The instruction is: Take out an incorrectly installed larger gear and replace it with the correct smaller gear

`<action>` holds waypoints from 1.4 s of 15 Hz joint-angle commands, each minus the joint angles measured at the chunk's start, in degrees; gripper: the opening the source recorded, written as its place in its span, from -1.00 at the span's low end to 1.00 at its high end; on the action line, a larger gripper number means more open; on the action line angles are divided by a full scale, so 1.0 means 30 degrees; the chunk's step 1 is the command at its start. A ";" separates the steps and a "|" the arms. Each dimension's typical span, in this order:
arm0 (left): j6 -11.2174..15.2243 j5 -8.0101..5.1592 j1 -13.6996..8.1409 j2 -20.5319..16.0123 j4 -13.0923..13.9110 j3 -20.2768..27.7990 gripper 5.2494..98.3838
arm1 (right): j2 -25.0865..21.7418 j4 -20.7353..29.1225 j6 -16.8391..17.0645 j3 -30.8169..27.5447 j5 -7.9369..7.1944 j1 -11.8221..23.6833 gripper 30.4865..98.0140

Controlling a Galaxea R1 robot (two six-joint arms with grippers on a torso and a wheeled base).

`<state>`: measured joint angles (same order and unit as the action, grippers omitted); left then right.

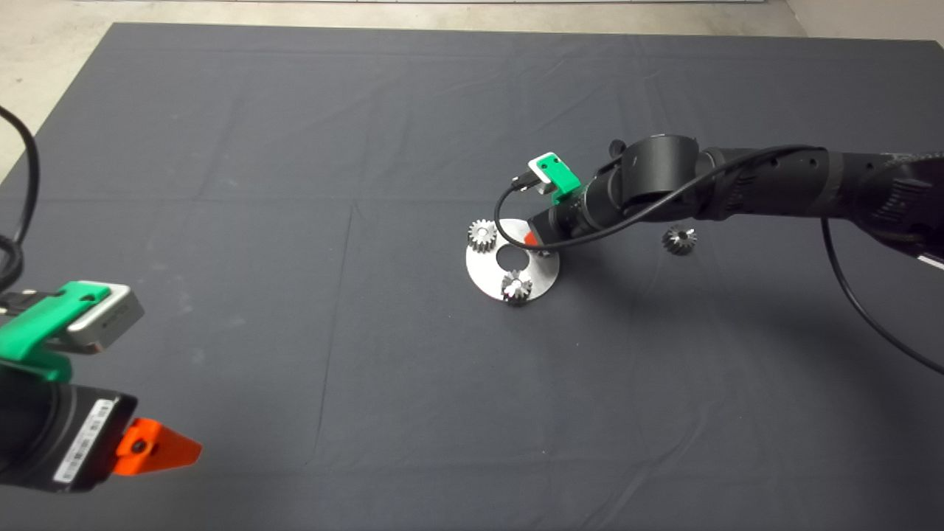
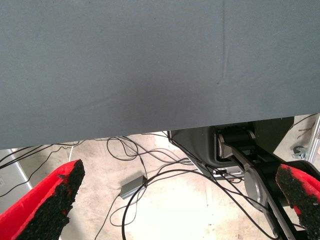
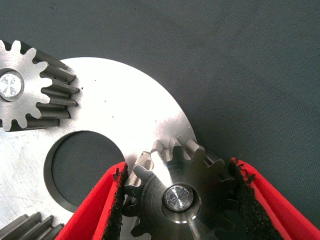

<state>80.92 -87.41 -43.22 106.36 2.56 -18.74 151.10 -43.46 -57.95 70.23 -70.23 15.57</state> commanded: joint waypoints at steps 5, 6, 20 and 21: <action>0.0565 -0.1405 -0.0272 -0.0896 0.0229 0.0437 1.00 | -0.0106 -0.0396 -0.0079 -0.0281 -0.0291 0.0553 -0.38; 0.0507 -0.1450 -0.0272 -0.0896 0.0259 0.0421 1.00 | -0.0106 -0.0367 -0.0109 -0.0329 -0.0291 0.0642 -0.38; 0.0302 -0.1421 -0.0272 -0.0865 0.0288 0.0304 1.00 | -0.2424 0.2797 -0.0079 -0.2998 -0.0876 0.2722 -0.39; 0.0302 -0.1421 -0.0272 -0.0816 0.0288 0.0274 1.00 | -0.2989 0.2797 -0.0079 -0.3309 -0.0906 0.2722 -0.39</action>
<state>81.81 -87.41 -43.24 103.97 2.56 -18.24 146.24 -36.15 -58.10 63.90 -71.99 21.27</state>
